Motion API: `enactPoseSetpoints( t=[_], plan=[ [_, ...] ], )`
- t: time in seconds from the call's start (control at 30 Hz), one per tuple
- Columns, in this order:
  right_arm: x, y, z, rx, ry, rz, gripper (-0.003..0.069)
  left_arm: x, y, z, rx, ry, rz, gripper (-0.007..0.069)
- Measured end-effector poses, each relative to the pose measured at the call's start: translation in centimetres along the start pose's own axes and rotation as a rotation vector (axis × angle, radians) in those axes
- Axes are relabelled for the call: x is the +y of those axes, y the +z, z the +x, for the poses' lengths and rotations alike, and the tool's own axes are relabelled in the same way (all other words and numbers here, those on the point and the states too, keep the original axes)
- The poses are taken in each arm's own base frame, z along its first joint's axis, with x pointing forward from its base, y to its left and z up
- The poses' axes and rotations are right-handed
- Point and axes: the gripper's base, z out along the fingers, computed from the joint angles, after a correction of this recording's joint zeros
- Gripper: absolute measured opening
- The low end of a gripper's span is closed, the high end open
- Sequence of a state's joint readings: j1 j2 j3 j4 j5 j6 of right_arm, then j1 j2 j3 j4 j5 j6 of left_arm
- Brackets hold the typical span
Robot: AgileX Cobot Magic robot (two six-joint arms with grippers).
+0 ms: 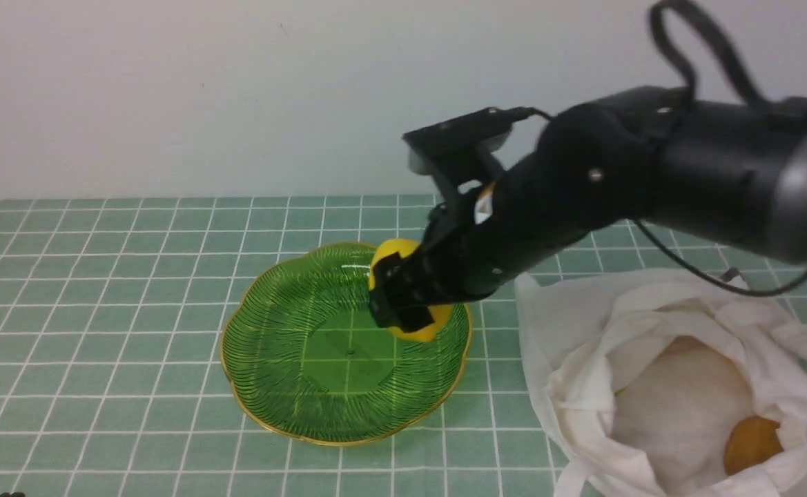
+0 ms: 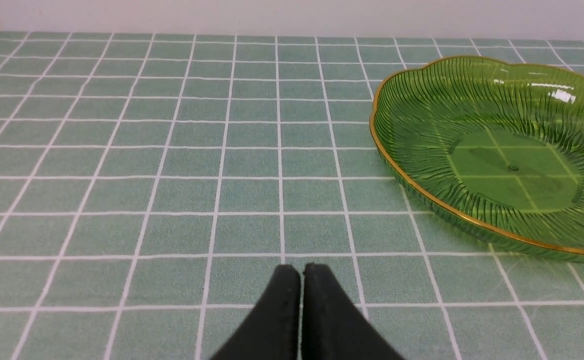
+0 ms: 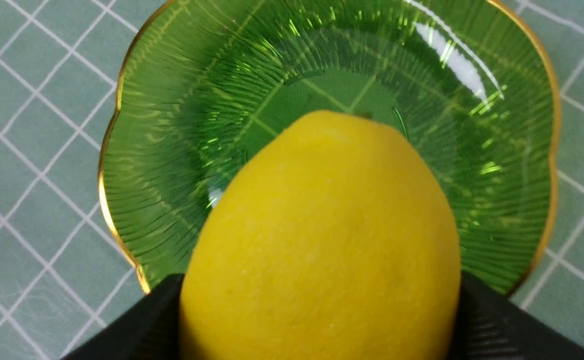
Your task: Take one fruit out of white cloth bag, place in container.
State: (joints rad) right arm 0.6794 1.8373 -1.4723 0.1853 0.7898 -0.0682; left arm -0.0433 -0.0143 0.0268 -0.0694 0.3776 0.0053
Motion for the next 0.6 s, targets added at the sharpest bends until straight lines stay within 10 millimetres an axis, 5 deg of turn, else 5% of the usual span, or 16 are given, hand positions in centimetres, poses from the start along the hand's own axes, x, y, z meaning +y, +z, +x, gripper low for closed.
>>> enactPoseSetpoints(
  t=[0.2, 0.3, 0.6],
  plan=[
    [-0.1, 4.4, -0.9, 0.094, -0.001, -0.003, 0.0573, 0.0, 0.0, 0.0, 0.0, 0.0, 0.0, -0.0008],
    [-0.1, 5.8, -1.0, 0.14, 0.022, -0.004, 0.0642, 0.0, 0.0, 0.0, 0.0, 0.0, 0.0, -0.0008],
    [0.0, 4.9, -1.9, 0.17, 0.003, 0.0, 0.069, 0.0, 0.0, 0.0, 0.0, 0.0, 0.0, -0.0008]
  ],
)
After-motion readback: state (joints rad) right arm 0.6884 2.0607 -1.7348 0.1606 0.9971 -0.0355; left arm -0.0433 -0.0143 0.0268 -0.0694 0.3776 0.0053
